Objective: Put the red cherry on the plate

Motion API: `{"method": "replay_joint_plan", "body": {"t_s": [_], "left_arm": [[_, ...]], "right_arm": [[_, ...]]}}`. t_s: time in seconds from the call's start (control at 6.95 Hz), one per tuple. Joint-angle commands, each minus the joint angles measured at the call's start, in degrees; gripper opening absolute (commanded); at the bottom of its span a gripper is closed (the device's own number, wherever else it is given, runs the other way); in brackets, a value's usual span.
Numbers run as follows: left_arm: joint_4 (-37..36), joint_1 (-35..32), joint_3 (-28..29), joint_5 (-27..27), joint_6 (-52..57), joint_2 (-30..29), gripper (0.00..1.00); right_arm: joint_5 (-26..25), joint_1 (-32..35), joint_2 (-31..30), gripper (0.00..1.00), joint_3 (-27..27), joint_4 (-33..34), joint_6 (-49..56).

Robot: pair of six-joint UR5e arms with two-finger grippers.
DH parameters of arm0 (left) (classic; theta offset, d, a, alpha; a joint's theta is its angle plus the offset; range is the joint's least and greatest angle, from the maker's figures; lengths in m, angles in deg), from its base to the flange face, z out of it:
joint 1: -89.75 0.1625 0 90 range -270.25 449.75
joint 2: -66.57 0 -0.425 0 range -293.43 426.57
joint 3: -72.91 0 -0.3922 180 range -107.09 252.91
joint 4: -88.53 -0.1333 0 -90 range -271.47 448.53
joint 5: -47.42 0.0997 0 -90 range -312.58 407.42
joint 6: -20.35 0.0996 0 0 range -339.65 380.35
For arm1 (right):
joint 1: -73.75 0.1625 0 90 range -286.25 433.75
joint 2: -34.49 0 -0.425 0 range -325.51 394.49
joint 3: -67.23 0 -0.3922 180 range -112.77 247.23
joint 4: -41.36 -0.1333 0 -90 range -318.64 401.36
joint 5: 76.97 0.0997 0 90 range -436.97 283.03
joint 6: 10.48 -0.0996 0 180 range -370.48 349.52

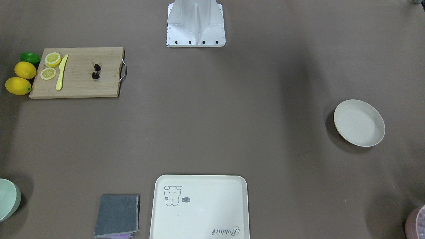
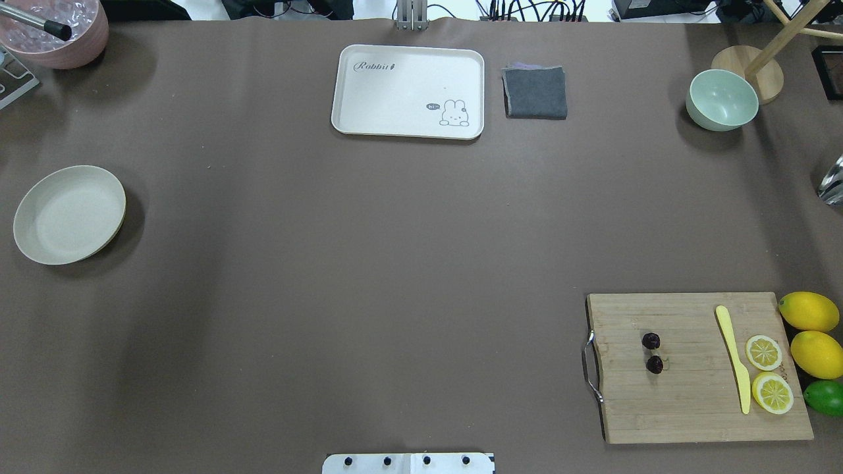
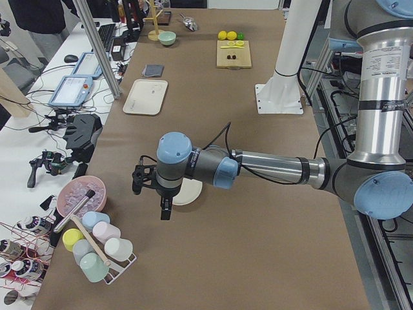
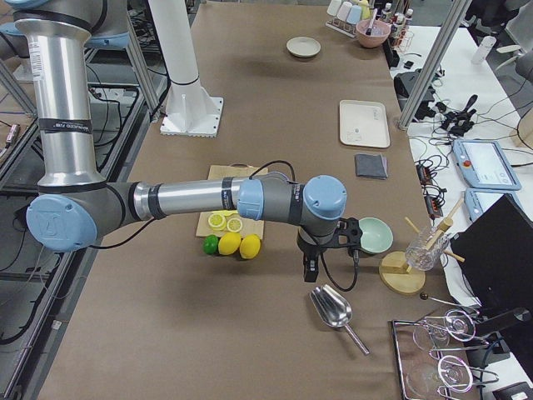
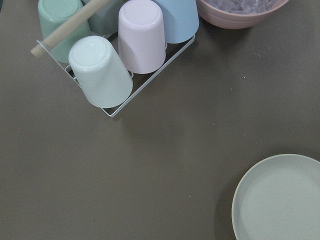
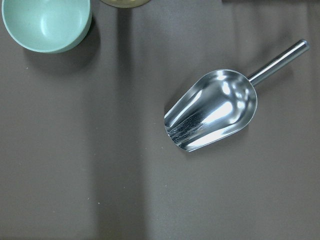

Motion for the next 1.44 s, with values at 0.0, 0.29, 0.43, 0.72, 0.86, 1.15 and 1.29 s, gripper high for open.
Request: {"method": "replay_joint_plan", "body": {"t_s": [0.0,0.29,0.43,0.72,0.86,1.15,1.29], "left_arm": [[0.0,0.0,0.1,0.1,0.0,0.1,0.98],[0.0,0.0,0.1,0.1,0.0,0.6,0.98],[0.0,0.2,0.7,0.2,0.0,0.6,0.98],[0.0,0.1,0.8,0.2,0.0,0.6,0.98],[0.0,0.1,0.9,0.2,0.0,0.6,0.98],[0.0,0.0,0.9,0.2,0.0,0.7,0.98],[0.0,0.0,1.0,0.2,0.0,0.7,0.98]], "right_arm": [[0.0,0.0,0.0,1.0,0.0,0.0,0.0],[0.0,0.0,0.0,1.0,0.0,0.0,0.0],[0.0,0.0,0.0,1.0,-0.1,-0.1,0.1],[-0.2,0.0,0.0,1.0,-0.1,0.0,0.1],[-0.2,0.0,0.0,1.0,-0.1,0.0,0.1],[-0.2,0.0,0.0,1.0,-0.1,0.0,0.1],[-0.2,0.0,0.0,1.0,-0.1,0.0,0.1]]}}
